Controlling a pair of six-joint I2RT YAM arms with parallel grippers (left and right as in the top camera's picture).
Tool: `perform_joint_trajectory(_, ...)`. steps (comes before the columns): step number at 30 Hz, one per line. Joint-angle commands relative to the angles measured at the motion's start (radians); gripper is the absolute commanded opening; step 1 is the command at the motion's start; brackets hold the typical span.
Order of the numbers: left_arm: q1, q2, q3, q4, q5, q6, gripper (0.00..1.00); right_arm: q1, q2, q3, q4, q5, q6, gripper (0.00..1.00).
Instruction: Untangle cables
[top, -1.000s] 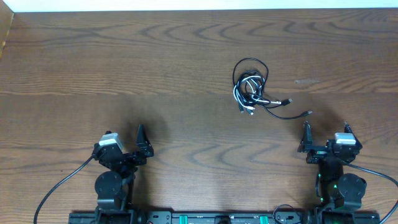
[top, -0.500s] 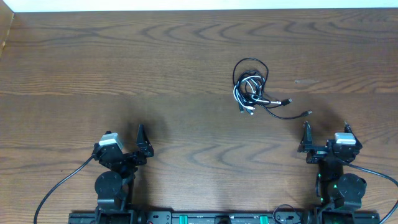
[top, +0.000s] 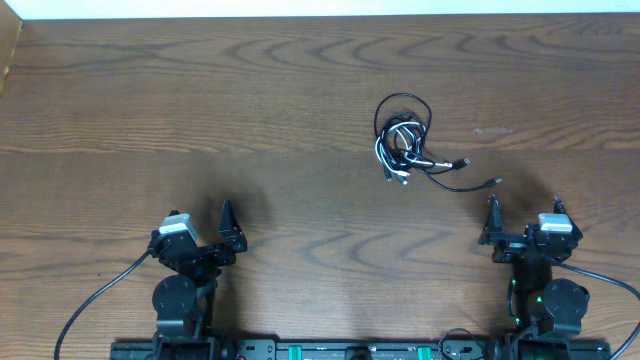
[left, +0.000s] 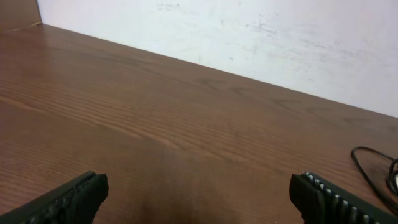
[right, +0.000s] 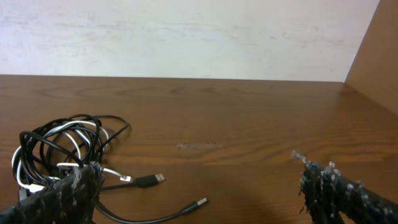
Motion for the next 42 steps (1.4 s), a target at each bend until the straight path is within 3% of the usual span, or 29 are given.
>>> perform_joint_trajectory(1, 0.005, 0.002, -0.019, -0.029, -0.005, 0.013, 0.98, -0.003, 0.000, -0.002, -0.005, 0.001, -0.008, 0.99)
perform_joint_trajectory(29, 0.005, 0.002, -0.019, -0.016, -0.024, 0.013, 0.97, -0.003, 0.000, -0.002, 0.000, 0.061, -0.008, 0.99)
perform_joint_trajectory(32, 0.005, 0.002, -0.019, 0.031, -0.024, -0.046, 0.98, -0.003, 0.000, -0.002, 0.000, 0.061, -0.008, 0.99)
perform_joint_trajectory(39, 0.005, 0.002, -0.001, 0.230, 0.071, -0.074, 0.98, -0.003, 0.000, -0.002, 0.244, 0.027, -0.003, 0.99)
perform_joint_trajectory(42, 0.005, 0.002, 0.056, 0.260, 0.071, -0.131, 0.98, -0.003, 0.000, -0.002, 0.404, -0.087, 0.052, 0.99)
